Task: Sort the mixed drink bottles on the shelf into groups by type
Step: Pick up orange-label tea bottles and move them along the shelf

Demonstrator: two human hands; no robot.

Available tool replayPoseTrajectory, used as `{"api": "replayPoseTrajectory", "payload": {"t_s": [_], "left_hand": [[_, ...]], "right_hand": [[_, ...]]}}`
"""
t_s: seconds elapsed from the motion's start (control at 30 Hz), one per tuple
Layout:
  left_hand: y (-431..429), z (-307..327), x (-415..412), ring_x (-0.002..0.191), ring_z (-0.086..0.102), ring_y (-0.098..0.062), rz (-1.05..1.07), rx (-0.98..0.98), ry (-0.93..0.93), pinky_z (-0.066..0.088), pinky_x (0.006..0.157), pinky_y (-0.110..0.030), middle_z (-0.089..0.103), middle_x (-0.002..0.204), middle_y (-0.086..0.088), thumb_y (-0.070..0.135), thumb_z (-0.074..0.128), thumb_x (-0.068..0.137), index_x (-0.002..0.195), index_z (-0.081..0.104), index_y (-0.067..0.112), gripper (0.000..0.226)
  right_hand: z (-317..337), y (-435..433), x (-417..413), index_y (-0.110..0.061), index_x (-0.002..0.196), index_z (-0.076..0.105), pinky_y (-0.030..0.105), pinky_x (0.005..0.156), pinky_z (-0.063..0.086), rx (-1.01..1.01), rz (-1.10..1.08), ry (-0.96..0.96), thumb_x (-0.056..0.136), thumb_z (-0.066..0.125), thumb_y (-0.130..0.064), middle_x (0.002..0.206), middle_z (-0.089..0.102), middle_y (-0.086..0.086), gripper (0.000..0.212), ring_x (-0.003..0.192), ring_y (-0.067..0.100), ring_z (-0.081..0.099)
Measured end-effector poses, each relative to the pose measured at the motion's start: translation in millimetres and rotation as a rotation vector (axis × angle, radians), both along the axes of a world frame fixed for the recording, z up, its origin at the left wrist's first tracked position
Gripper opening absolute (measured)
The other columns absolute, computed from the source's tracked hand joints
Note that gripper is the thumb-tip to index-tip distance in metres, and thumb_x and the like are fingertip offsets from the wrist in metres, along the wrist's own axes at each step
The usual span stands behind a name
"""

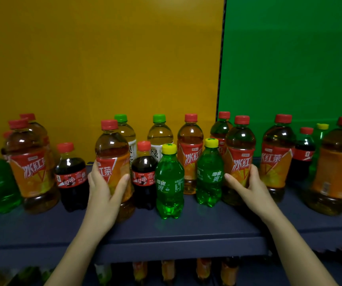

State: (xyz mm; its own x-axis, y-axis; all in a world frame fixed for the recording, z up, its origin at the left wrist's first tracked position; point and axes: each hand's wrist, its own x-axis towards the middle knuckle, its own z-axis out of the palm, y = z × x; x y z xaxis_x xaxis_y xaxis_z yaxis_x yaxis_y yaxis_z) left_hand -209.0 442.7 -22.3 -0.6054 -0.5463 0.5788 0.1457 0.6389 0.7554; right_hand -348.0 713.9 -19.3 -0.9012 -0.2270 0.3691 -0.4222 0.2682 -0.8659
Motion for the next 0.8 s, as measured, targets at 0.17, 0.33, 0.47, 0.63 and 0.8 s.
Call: {"api": "replayPoseTrajectory", "payload": {"t_s": [0.17, 0.33, 0.47, 0.63, 0.8], "left_hand": [[18, 7, 31, 0.133, 0.017, -0.001, 0.190, -0.186, 0.193, 0.016, 0.109, -0.018, 0.022, 0.150, -0.003, 0.048, 0.049, 0.090, 0.143, 0.026, 0.011, 0.068], [47, 6, 46, 0.101, 0.052, 0.001, 0.013, -0.258, 0.239, 0.041, 0.084, -0.010, 0.051, 0.107, 0.024, 0.042, 0.046, 0.084, 0.105, 0.052, 0.030, 0.025], [70, -4, 24, 0.104, 0.052, 0.004, -0.094, -0.247, 0.121, 0.040, 0.083, -0.004, 0.046, 0.113, 0.031, 0.039, 0.059, 0.084, 0.111, 0.047, 0.039, 0.029], [83, -10, -5, 0.124, 0.041, -0.009, -0.069, -0.261, 0.041, 0.040, 0.103, -0.027, 0.038, 0.129, 0.010, 0.026, 0.067, 0.082, 0.136, 0.035, 0.017, 0.064], [90, -3, -17, 0.128, 0.036, -0.016, 0.053, -0.316, 0.010, 0.028, 0.100, -0.018, 0.040, 0.134, -0.002, 0.032, 0.070, 0.078, 0.138, 0.032, 0.010, 0.075]], "right_hand": [[-7, 19, 18, -0.023, 0.141, 0.030, 0.036, 0.104, 0.036, -0.009, -0.140, 0.120, 0.077, 0.068, -0.034, 0.136, 0.043, -0.007, 0.075, 0.125, 0.012, 0.041], [-9, 25, 43, -0.025, 0.112, 0.053, 0.022, 0.086, 0.048, -0.119, -0.213, 0.333, 0.082, 0.065, -0.012, 0.107, 0.058, -0.004, 0.035, 0.099, 0.009, 0.057], [-6, 4, 41, -0.022, 0.119, 0.053, 0.005, 0.084, 0.044, -0.107, -0.050, 0.322, 0.084, 0.063, -0.008, 0.112, 0.059, -0.006, 0.039, 0.104, -0.003, 0.055], [-2, -27, 35, -0.017, 0.138, 0.039, -0.001, 0.097, 0.027, 0.054, -0.034, 0.458, 0.088, 0.060, -0.014, 0.132, 0.042, -0.013, 0.054, 0.119, -0.007, 0.039], [2, -46, 26, -0.012, 0.146, 0.018, 0.017, 0.111, 0.014, 0.185, -0.063, 0.504, 0.089, 0.057, -0.019, 0.151, 0.026, 0.000, 0.069, 0.136, 0.001, 0.018]]}}
